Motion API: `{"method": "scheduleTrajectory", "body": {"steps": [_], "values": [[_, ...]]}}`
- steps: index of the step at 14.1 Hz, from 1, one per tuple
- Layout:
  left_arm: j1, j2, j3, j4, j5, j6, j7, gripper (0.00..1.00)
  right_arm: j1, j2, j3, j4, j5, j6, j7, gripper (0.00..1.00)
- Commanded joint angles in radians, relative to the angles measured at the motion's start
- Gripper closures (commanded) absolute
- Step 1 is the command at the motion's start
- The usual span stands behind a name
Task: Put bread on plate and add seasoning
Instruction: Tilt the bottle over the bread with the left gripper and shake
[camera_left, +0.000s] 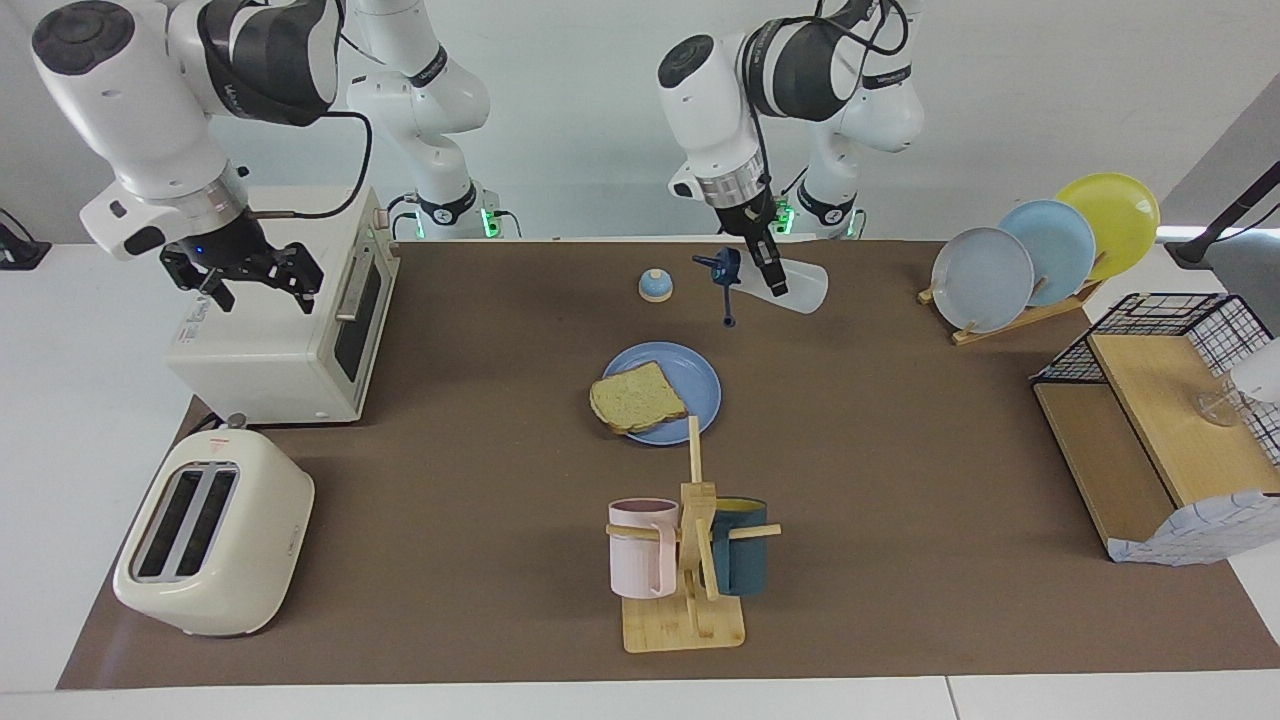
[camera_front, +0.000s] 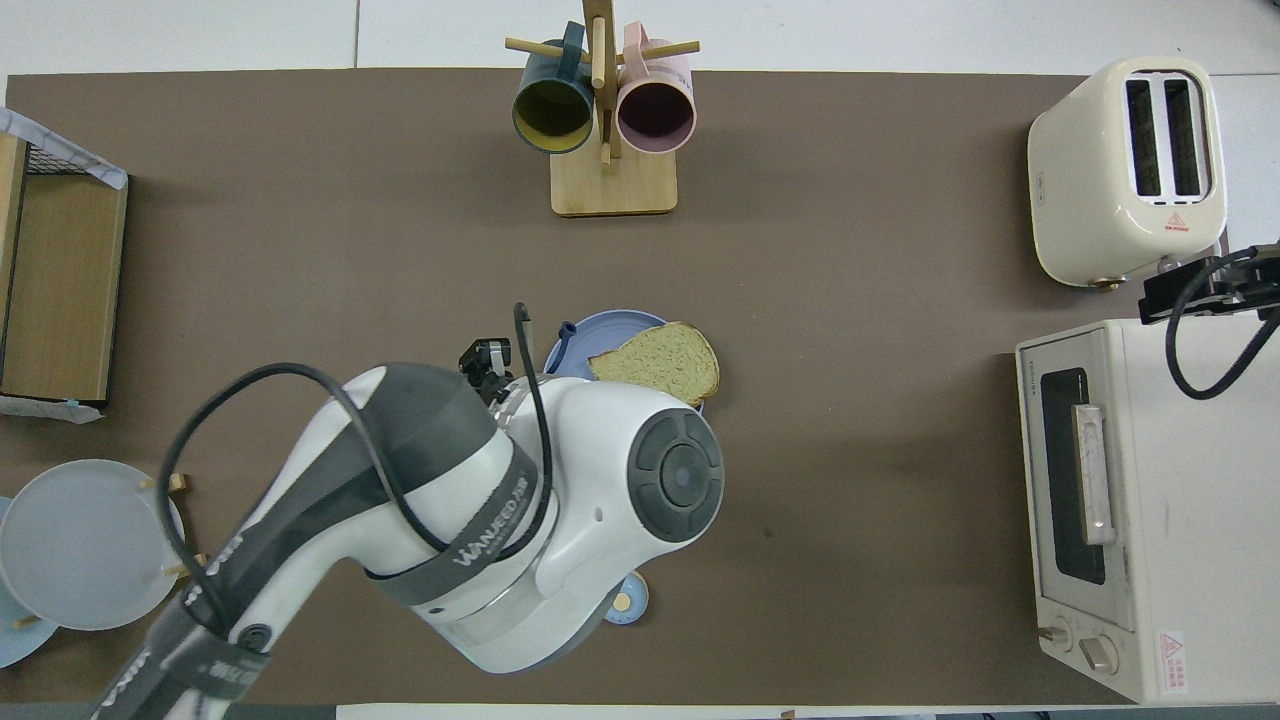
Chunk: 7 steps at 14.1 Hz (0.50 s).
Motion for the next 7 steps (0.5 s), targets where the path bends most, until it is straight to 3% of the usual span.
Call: {"method": "scheduleTrajectory", "body": {"steps": [1, 4, 7], "values": [[-0.073, 0.131, 0.009, 0.095, 0.087, -0.102, -0.079, 1.0, -0.002, 0.007, 0.004, 0.046, 0.033, -0.041, -0.009, 0.0], [-0.102, 0.326, 0.014, 0.296, 0.11, -0.248, -0.116, 1.0, -0.002, 0.01, 0.006, 0.039, 0.037, -0.032, -0.009, 0.0], [-0.117, 0.339, 0.018, 0.312, 0.157, -0.304, -0.116, 1.0, -0.002, 0.015, 0.004, 0.039, 0.04, -0.038, -0.009, 0.0]]}}
